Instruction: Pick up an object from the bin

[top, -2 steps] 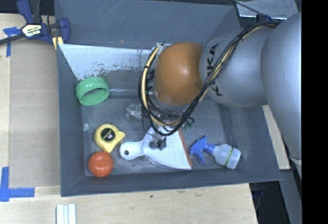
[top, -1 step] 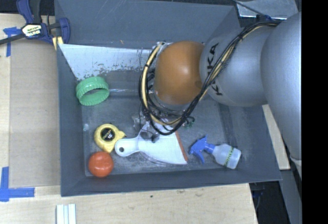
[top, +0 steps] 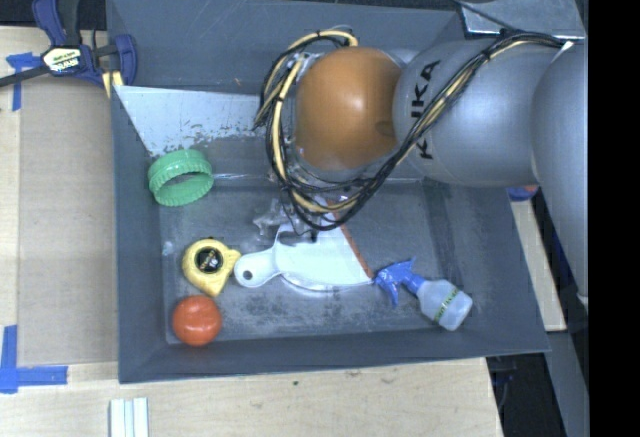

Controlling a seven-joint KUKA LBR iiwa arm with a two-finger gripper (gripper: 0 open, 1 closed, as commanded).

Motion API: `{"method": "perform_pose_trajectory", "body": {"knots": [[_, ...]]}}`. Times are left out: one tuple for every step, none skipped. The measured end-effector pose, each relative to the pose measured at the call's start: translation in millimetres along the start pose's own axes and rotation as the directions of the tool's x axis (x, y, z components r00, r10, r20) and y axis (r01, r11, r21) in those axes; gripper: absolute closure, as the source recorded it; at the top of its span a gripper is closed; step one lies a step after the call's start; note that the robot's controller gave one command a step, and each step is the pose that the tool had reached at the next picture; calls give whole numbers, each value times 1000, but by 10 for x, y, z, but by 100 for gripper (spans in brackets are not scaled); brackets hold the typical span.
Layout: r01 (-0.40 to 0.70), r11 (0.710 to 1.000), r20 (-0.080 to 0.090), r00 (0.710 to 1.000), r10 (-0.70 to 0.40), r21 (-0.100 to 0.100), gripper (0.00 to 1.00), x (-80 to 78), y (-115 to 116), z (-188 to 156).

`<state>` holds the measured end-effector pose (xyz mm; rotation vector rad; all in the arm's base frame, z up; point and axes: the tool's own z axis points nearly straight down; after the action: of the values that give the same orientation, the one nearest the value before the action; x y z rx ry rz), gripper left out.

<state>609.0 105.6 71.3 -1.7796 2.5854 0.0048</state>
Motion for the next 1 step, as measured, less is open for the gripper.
{"method": "perform_pose_trajectory", "body": {"knots": [[-63, 998, 5, 998, 63, 2, 100, -254, -17, -84]]}}
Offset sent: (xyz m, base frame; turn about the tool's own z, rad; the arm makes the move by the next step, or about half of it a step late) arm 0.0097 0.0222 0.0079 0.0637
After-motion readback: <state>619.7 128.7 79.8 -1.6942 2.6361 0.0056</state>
